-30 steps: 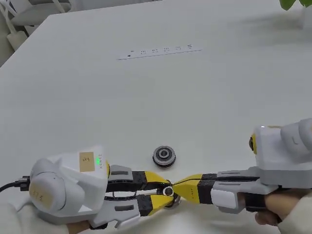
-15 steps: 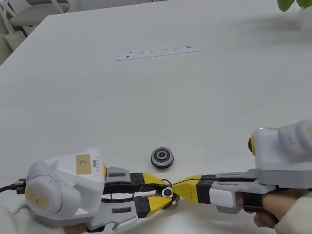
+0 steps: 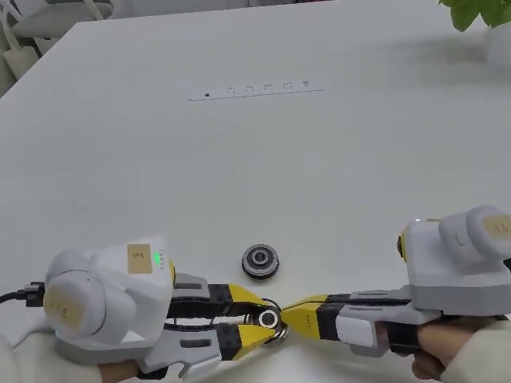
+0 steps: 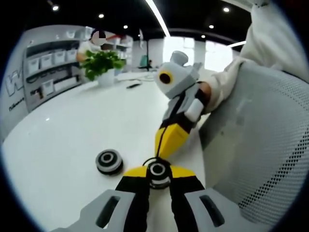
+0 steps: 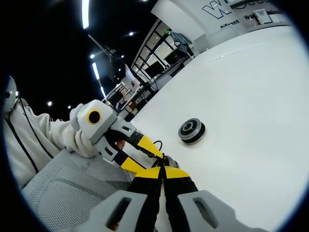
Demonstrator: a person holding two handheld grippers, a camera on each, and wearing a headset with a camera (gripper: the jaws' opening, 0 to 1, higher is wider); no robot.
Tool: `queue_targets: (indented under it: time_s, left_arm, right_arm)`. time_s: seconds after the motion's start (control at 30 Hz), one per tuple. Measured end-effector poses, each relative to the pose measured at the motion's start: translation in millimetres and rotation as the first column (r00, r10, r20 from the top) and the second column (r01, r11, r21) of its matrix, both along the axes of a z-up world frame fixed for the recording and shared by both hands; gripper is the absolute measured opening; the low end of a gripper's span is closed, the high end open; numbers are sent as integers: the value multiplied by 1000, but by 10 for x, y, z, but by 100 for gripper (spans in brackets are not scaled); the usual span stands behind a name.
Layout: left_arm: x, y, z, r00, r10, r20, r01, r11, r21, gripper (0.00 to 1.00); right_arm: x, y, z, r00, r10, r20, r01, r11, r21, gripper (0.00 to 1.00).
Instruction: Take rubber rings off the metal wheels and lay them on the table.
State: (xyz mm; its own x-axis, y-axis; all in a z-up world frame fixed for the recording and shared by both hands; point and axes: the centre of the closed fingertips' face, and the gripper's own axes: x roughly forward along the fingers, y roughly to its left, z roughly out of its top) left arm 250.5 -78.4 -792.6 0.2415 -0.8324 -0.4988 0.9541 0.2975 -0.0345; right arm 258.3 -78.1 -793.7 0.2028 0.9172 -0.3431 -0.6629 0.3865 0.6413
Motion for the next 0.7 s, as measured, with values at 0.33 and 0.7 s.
queue_targets:
  time_s: [0.33,0.7]
  left_arm:
    - [-56,14,6,999,-16,-32,17,999,29,24]
    - [-85,-9,159,1000,-27,-14,27,999,19,35]
  right_arm:
    - [-32,-11,44,1000,0,15,0,1000,-26,0]
    - [-29,-36,137,998,-14,55,17,999,-48,0]
